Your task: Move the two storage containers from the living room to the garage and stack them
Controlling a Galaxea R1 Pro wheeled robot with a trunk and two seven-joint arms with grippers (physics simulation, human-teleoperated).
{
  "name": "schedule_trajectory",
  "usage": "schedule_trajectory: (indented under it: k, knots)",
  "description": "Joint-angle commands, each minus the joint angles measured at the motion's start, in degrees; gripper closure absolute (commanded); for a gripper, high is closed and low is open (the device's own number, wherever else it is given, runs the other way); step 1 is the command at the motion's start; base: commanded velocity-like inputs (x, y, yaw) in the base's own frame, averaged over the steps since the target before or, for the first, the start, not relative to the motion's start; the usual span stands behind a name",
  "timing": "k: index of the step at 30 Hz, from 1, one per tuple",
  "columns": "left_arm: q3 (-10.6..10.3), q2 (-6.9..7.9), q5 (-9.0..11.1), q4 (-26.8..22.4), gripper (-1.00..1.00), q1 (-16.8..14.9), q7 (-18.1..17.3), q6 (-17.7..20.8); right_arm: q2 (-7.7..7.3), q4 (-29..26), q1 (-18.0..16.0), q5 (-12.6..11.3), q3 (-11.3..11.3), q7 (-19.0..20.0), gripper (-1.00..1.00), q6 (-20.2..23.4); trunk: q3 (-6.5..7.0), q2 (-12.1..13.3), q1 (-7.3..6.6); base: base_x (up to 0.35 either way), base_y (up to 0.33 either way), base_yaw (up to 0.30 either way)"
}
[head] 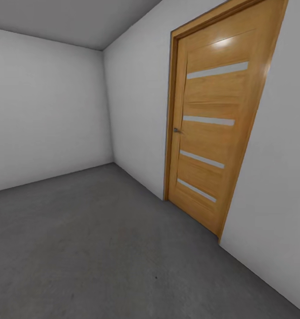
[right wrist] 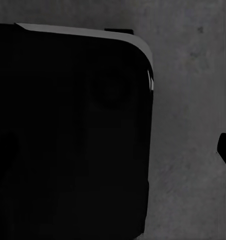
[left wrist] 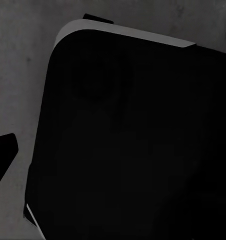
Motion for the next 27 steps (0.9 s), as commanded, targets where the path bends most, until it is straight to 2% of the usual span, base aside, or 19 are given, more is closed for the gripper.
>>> schedule_trajectory:
  k: [1,27]
  knots:
    - [0.13,-0.03,0.25,0.0,-1.0,-0.01,0.01,-0.14,-0.03,0.01,-0.01,0.11,0.07,-0.08,-1.0,-0.15,-0.04,-0.02,0.03,0.322,0.0,0.0]
    - [0.06,-0.05,0.25,0.0,-1.0,-0.01,0.02,-0.1,-0.16,0.04,-0.01,-0.36,-0.04,-0.26,-1.0,-0.23,-0.04,-0.02,0.03,0.322,0.0,0.0]
